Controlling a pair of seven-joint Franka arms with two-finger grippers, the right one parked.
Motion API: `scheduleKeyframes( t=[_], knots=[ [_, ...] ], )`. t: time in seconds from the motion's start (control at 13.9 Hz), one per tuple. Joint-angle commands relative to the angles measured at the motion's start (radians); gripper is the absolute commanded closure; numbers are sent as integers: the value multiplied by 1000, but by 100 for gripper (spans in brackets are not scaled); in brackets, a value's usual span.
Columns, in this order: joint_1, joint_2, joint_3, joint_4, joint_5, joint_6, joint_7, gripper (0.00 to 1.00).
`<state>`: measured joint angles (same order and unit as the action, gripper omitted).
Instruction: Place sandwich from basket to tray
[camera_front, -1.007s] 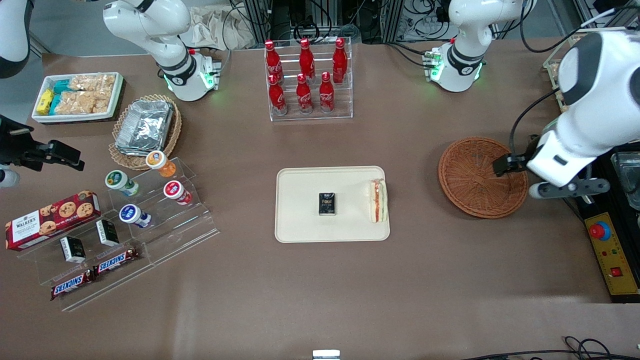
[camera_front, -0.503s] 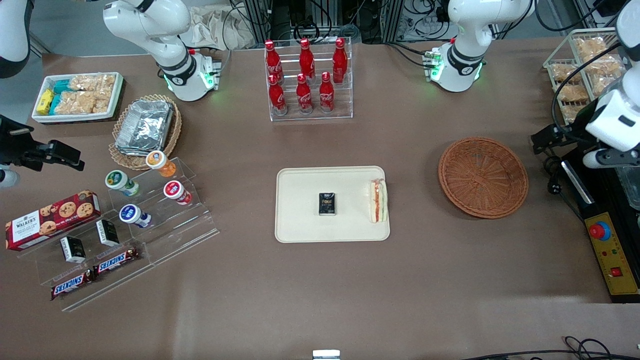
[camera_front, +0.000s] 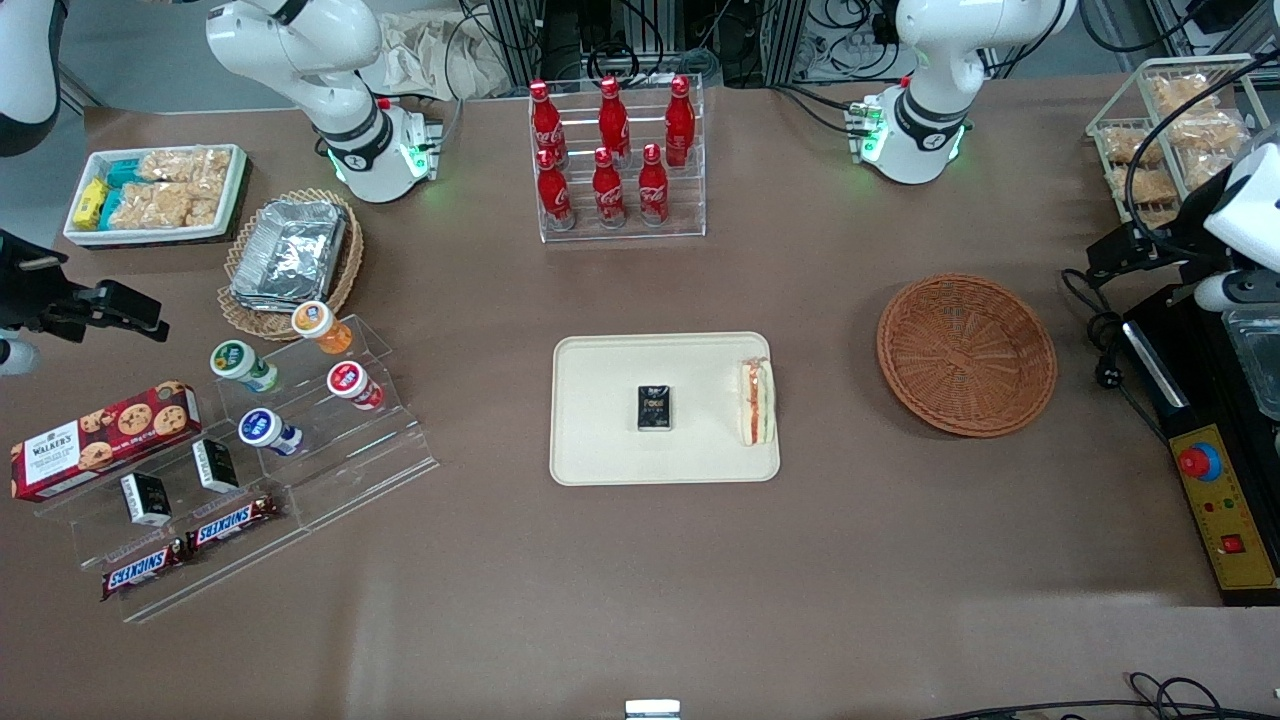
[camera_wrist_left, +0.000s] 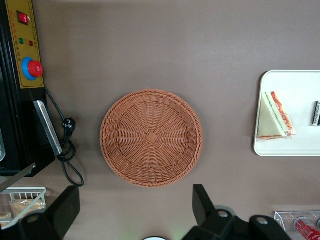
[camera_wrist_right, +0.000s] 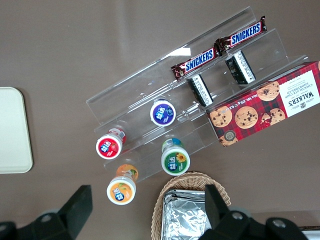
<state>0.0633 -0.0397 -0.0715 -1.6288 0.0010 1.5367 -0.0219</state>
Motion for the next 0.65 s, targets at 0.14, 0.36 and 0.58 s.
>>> scheduleKeyframes(
  t=[0.14, 0.36, 0.58],
  knots=[
    [-2, 11, 2, 21, 7, -17, 11, 0],
    [-2, 12, 2, 23, 7, -9, 11, 0],
    [-2, 12, 2, 23, 7, -7, 7, 0]
  ],
)
